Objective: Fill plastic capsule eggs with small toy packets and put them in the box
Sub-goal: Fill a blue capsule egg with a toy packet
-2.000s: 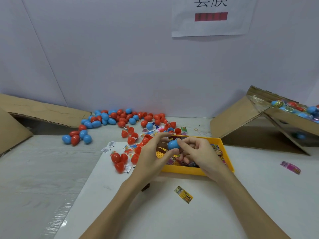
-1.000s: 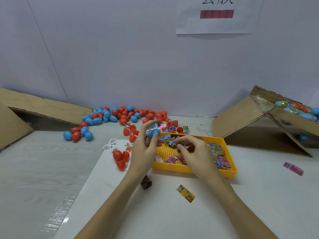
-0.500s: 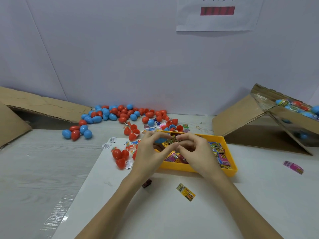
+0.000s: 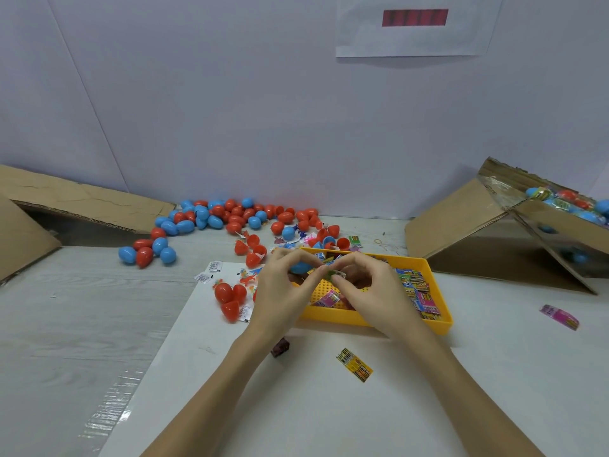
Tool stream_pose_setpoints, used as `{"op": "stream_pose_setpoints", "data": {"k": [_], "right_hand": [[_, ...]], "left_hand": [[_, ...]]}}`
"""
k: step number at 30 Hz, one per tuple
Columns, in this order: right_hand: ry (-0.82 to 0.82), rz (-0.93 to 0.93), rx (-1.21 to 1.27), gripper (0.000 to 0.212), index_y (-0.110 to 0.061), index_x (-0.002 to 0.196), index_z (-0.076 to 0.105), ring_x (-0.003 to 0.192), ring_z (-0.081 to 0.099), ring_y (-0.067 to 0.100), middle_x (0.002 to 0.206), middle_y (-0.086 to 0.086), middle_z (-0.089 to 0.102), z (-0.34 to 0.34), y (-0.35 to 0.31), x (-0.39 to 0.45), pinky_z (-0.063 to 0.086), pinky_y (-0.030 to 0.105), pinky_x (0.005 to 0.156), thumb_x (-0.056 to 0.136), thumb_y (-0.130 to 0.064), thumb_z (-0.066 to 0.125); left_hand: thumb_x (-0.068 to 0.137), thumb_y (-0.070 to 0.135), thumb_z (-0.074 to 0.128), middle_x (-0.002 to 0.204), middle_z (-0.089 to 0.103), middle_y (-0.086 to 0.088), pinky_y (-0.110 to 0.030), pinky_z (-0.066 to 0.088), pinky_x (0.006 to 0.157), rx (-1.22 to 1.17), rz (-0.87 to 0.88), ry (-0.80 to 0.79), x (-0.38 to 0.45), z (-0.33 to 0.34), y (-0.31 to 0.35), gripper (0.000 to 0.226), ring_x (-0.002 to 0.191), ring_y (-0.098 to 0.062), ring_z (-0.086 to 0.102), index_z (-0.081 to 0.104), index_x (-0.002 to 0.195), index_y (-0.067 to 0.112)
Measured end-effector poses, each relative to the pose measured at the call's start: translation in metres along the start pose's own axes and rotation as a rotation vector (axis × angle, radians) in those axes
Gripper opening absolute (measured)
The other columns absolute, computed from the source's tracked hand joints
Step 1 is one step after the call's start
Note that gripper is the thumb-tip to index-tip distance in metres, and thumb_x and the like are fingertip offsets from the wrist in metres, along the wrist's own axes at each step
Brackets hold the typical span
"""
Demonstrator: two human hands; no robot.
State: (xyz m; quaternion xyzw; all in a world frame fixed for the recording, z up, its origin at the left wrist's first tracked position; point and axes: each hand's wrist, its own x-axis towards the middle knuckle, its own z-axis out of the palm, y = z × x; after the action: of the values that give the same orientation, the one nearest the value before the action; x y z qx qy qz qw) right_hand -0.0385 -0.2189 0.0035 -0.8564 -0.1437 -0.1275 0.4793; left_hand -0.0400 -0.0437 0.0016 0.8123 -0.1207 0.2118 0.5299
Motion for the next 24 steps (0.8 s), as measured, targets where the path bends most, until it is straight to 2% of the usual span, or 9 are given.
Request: {"op": "stream_pose_setpoints", "data": {"k": [5,10,13,15,17,19,21,24], "right_hand": [[0.018,-0.004,-0.041,0.010,-0.031,0.102,0.070,0.086,0.064,-0.001,0.086,-0.014,0.068,-0.004,0.000,0.001,0.053,0.012,0.067,0.097,-0.023,0.072],[0.049,0.011,-0.005,0.005,-0.027,0.102,0.072,0.086,0.065,0.002,0.088,-0.012,0.069,-0.004,-0.003,0.001,0.055,0.016,0.070,0.097,-0.025,0.071],[0.064,0.063,0.106,0.011,-0.024,0.107,0.071,0.093,0.069,0.007,0.095,-0.009,0.073,-0.004,-0.007,0.001,0.059,0.024,0.080,0.096,-0.026,0.072],[0.033,0.098,0.178,0.015,-0.023,0.110,0.072,0.096,0.071,0.008,0.098,-0.008,0.075,-0.003,-0.010,0.000,0.060,0.026,0.084,0.095,-0.026,0.073],[0.024,0.139,0.288,0.016,-0.021,0.110,0.074,0.097,0.072,0.009,0.097,-0.007,0.077,-0.003,-0.012,-0.001,0.061,0.027,0.085,0.095,-0.025,0.074],[0.055,0.204,0.457,0.015,-0.021,0.109,0.074,0.099,0.074,0.012,0.098,-0.004,0.079,-0.003,-0.014,-0.001,0.062,0.027,0.083,0.094,-0.024,0.073],[0.085,0.285,0.644,0.018,-0.018,0.110,0.074,0.102,0.075,0.016,0.101,-0.001,0.079,-0.003,-0.016,-0.001,0.061,0.030,0.086,0.092,-0.022,0.074],[0.083,0.351,0.811,0.032,-0.019,0.110,0.076,0.102,0.074,0.015,0.103,0.000,0.079,-0.002,-0.019,-0.002,0.058,0.029,0.086,0.080,-0.031,0.078]], "left_hand": [[0.085,0.034,0.079,0.107,0.062,0.006,-0.033,0.056,0.087,0.001,0.010,-0.037,0.001,-0.001,0.001,0.020,0.106,-0.012,0.060,0.077,0.099,0.020],[0.089,0.024,0.078,0.103,0.064,0.003,-0.037,0.059,0.084,-0.077,-0.044,-0.086,0.002,0.001,0.003,0.013,0.101,-0.017,0.065,0.078,0.099,0.016],[0.087,0.022,0.079,0.100,0.070,-0.001,-0.029,0.060,0.078,-0.227,-0.120,-0.058,0.002,-0.002,0.007,0.008,0.094,-0.016,0.070,0.078,0.095,0.019],[0.085,0.023,0.081,0.093,0.074,0.001,-0.021,0.059,0.067,-0.323,-0.189,-0.040,0.002,-0.005,0.011,0.007,0.084,-0.015,0.073,0.078,0.092,0.022],[0.085,0.026,0.081,0.090,0.075,0.001,-0.023,0.060,0.059,-0.371,-0.234,-0.052,0.001,-0.006,0.013,0.008,0.078,-0.019,0.073,0.078,0.092,0.022],[0.085,0.028,0.081,0.090,0.076,-0.001,-0.025,0.060,0.059,-0.369,-0.244,-0.069,0.000,-0.006,0.013,0.011,0.079,-0.020,0.073,0.078,0.092,0.022],[0.085,0.028,0.080,0.091,0.075,-0.001,-0.020,0.057,0.065,-0.334,-0.219,-0.095,-0.001,-0.004,0.014,0.013,0.082,-0.015,0.072,0.078,0.094,0.019],[0.087,0.024,0.079,0.099,0.071,-0.004,-0.019,0.055,0.071,-0.258,-0.132,-0.176,-0.002,0.000,0.014,0.016,0.085,-0.013,0.071,0.076,0.101,0.017]]}}
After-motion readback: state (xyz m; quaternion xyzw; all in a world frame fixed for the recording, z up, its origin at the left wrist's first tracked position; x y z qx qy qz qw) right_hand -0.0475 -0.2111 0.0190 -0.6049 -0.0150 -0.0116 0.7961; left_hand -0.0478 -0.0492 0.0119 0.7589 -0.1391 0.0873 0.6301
